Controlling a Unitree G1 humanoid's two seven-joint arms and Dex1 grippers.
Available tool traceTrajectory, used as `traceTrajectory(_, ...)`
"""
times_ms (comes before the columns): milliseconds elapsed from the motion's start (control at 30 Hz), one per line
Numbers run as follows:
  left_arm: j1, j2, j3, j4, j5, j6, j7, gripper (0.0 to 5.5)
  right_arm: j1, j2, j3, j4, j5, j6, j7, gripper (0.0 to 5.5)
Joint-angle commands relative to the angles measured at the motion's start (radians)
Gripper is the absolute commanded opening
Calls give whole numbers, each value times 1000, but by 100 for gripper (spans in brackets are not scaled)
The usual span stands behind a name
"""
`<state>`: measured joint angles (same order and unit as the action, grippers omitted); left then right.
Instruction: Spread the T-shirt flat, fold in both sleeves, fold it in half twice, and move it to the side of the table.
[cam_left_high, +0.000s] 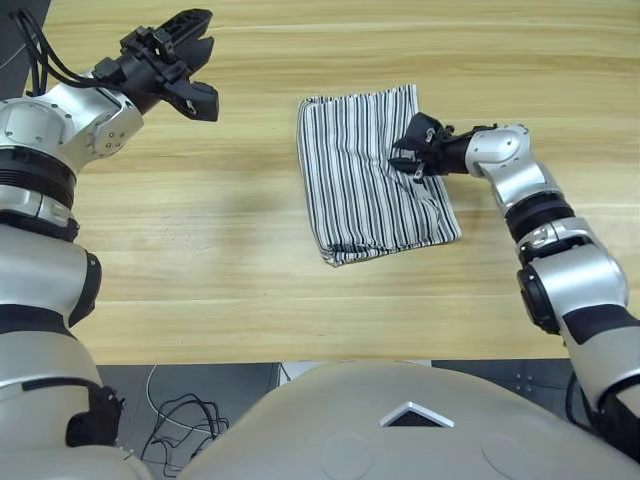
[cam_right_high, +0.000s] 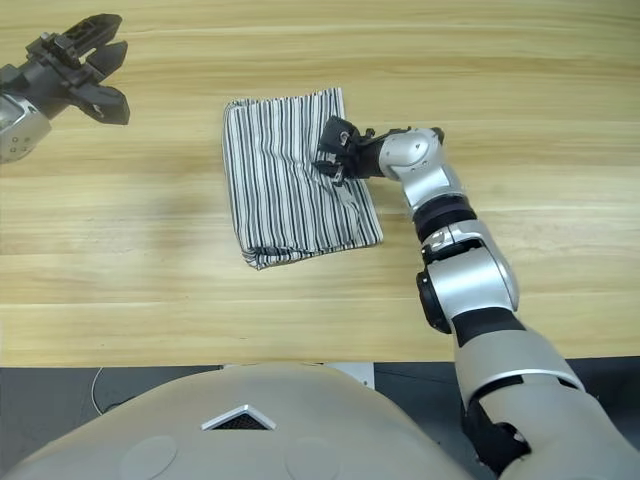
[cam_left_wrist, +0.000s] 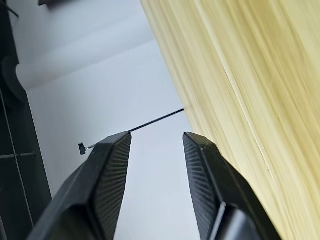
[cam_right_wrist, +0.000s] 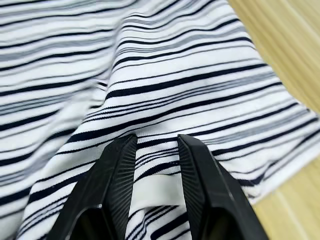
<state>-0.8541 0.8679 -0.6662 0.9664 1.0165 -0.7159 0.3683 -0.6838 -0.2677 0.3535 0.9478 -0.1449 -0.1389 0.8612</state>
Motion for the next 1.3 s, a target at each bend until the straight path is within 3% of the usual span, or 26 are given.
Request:
traceTrajectory(33, 39, 11, 33, -35, -54, -33, -60, 192, 50, -10, -9, -86, -29, 77, -63, 150)
traceTrajectory(200, 70, 24, 68, -91, -103, -61, -129, 192, -14, -123, -118, -304, 12, 181, -70, 150)
traceTrajectory(433, 190, 59, 124, -244, -233, -114, -292, 192, 80, -335, -52, -544, -47, 171, 110, 150)
traceTrajectory(533, 395, 109, 121, -439, -484, -139, -547, 248, 183, -397, -55, -563, 30, -123, 214, 188)
traceTrajectory(633, 595, 186, 113, -637, -525, -106, -699, 305, 199, -494, 22, -422, -171, -567, 87, 253)
traceTrajectory(700, 672, 202, 123, -713, -509, -82, -745, 343, 188, -516, 54, -358, -232, -738, 52, 297)
traceTrajectory(867, 776, 213, 169, -820, -510, -22, -825, 414, 180, -508, 97, -287, -259, -910, 19, 384)
traceTrajectory(1300, 848, 140, 214, -923, -480, 16, -896, 414, 140, -500, 158, -174, -467, -1094, -200, 384)
